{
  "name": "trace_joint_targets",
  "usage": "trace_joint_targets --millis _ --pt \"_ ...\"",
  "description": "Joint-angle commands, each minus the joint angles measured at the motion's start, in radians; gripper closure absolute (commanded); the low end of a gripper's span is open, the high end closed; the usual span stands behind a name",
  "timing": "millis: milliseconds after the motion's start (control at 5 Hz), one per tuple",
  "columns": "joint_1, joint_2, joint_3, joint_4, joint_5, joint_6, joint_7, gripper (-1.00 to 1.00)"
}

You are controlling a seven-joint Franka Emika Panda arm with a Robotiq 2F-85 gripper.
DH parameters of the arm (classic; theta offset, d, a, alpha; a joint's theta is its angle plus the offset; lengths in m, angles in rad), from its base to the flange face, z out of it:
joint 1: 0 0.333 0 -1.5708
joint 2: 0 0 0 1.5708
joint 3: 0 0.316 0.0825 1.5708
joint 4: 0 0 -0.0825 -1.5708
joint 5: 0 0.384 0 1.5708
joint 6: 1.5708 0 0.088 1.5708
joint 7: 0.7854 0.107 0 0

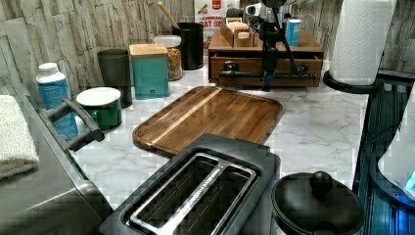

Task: Open the drawer.

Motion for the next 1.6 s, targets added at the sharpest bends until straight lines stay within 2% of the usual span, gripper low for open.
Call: trace_joint_targets --millis 200,400,600,800,1600 --pt "0.117 -0.328 0.157 -0.362 -0.180 0.108 0.343 -1.00" --pt "0.092 -0.364 0.213 -0.398 -0.260 0.141 0.417 -1.00" --pt "0.107 -0.409 0.232 -0.421 -0.299 0.120 0.488 -1.00" --pt "0.139 -0.411 0.224 -0.383 -0.184 0.023 0.440 -1.00" --pt "0.127 -0.411 0.239 -0.383 -0.173 0.024 0.433 -1.00"
